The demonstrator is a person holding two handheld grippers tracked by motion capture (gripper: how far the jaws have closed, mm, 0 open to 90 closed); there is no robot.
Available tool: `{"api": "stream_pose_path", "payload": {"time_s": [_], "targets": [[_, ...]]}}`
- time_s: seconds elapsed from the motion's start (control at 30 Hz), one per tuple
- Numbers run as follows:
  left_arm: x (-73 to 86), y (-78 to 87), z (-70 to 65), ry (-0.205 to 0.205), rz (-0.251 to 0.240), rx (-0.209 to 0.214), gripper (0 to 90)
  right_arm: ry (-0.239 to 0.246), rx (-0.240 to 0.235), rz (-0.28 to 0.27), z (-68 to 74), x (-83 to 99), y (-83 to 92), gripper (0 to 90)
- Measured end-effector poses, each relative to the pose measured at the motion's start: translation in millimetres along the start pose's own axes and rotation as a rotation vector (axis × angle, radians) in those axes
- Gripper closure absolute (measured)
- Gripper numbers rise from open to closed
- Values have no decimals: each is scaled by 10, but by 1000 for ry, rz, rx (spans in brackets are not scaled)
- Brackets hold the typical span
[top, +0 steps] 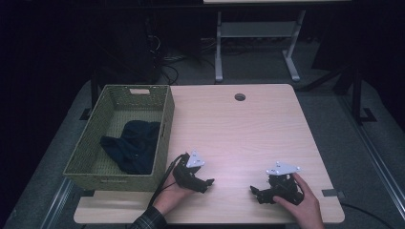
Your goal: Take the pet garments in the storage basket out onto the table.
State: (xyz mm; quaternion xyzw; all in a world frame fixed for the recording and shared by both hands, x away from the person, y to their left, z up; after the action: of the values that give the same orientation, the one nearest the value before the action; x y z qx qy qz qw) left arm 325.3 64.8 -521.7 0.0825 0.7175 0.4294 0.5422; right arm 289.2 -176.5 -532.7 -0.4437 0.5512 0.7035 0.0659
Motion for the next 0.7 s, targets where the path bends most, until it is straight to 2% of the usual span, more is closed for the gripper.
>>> {"api": "stream_pose_path", "payload": {"time_s": [0.13, 0.4, 0.5, 0.7], "targets": [[-26, 21, -12, 1, 7, 5, 132, -1, -3, 0, 5, 0, 0, 0], [-121, 99, 2, 2, -21, 19, 134, 1, -5, 0, 9, -1, 0, 0], [-144, 114, -2, 23, -37, 27, 135, 1, -5, 0, 9, -1, 0, 0], [-194, 138, -18, 11, -33, 29, 135, 0, -5, 0, 9, -1, 0, 0]]}}
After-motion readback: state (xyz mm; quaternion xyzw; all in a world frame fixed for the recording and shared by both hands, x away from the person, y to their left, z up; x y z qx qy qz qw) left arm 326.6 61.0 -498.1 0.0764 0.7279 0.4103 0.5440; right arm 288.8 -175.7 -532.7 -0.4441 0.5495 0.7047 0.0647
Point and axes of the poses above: each handheld gripper's, and its own axes: y roughly backward along the jaws, x roughly out of its underside, z roughly to its left, the point moved 7 cm from there along -y, roughly forward along the jaws, and after that the axes turned 3 degrees about x, right-handed, at the moved point
